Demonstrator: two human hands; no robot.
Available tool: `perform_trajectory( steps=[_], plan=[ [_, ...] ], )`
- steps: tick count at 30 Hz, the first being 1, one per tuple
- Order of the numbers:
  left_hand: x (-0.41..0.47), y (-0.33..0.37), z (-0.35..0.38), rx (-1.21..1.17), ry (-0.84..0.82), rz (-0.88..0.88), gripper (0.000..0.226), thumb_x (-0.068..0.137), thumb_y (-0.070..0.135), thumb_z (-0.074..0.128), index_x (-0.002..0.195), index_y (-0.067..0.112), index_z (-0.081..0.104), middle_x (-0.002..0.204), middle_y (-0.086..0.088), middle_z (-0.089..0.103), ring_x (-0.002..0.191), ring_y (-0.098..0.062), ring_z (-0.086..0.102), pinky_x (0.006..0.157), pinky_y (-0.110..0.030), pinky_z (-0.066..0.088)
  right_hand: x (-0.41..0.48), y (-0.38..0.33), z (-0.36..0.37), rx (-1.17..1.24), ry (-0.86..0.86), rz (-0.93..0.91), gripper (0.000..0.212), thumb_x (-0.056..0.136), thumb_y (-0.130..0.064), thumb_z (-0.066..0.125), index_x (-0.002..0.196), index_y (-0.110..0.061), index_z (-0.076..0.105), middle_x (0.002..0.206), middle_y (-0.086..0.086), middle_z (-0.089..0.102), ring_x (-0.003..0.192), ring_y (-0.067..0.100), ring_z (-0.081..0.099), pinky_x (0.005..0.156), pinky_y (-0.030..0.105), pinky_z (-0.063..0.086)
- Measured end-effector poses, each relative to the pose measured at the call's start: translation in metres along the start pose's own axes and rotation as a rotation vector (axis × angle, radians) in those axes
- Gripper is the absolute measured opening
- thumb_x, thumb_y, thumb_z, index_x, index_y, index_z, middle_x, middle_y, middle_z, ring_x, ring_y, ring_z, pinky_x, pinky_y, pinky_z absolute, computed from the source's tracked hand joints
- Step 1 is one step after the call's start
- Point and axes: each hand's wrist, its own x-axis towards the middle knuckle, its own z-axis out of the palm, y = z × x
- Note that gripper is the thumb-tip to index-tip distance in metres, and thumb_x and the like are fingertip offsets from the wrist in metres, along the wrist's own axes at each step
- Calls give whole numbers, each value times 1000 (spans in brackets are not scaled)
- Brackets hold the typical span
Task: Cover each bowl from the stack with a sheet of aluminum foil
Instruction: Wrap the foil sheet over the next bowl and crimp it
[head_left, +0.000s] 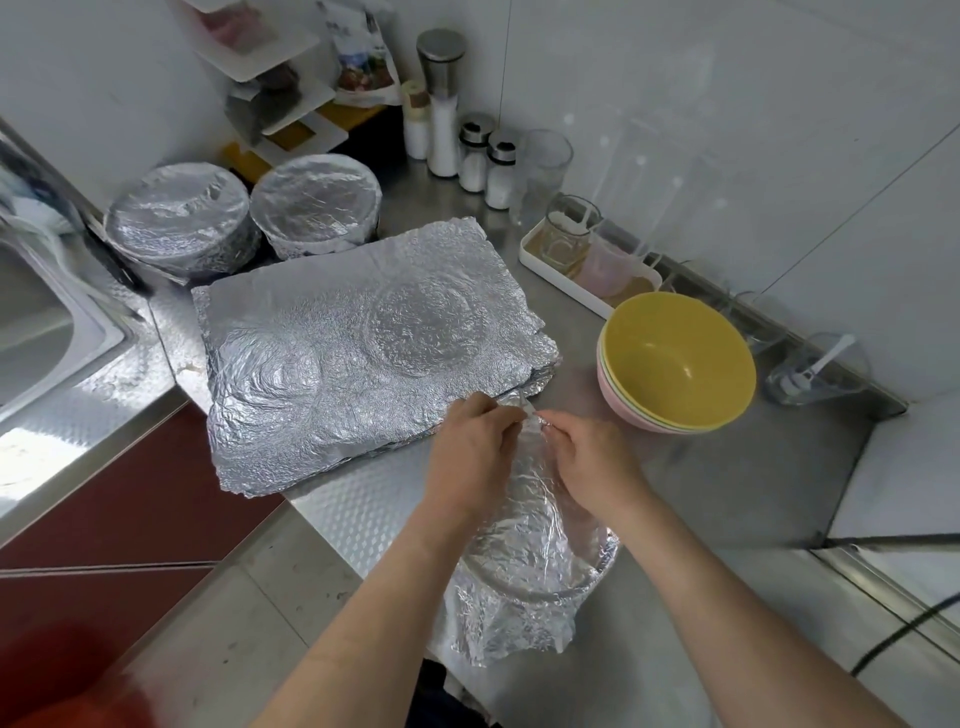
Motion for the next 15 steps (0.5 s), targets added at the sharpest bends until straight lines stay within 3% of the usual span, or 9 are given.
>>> perform_trajectory(
  steps=[5,7,12,15],
  plan=[
    [-3,-2,-7,-98,4,-156,32,90,23,66,120,13,66,105,-3,62,94,-21,57,80,-33,47,12,-6,-15,347,-169,179,43,97,-24,54,138,-13,49,135,0,56,119,6,52,98,19,35],
    [-4,-5,-10,-89,-19,-205,28,91,29,64,116,16,69,105,-3,63,93,-20,59,81,-32,47,18,-9,-19,371,-218,192,43,99,-26,50,140,-12,47,137,-3,53,119,3,48,96,18,32],
    [-10,0,-11,-149,-31,-158,18,93,19,63,105,14,75,93,-3,65,75,-19,60,69,-32,48,29,-18,-18,328,-325,132,38,100,-32,47,133,-16,56,133,-5,57,119,4,49,102,24,35],
    [-10,0,-7,-147,-53,-164,19,94,20,61,108,15,73,93,-3,64,77,-21,61,68,-32,47,28,-13,-14,281,-350,109,29,98,-39,48,118,-27,66,117,-7,68,111,9,60,103,37,44]
  ],
)
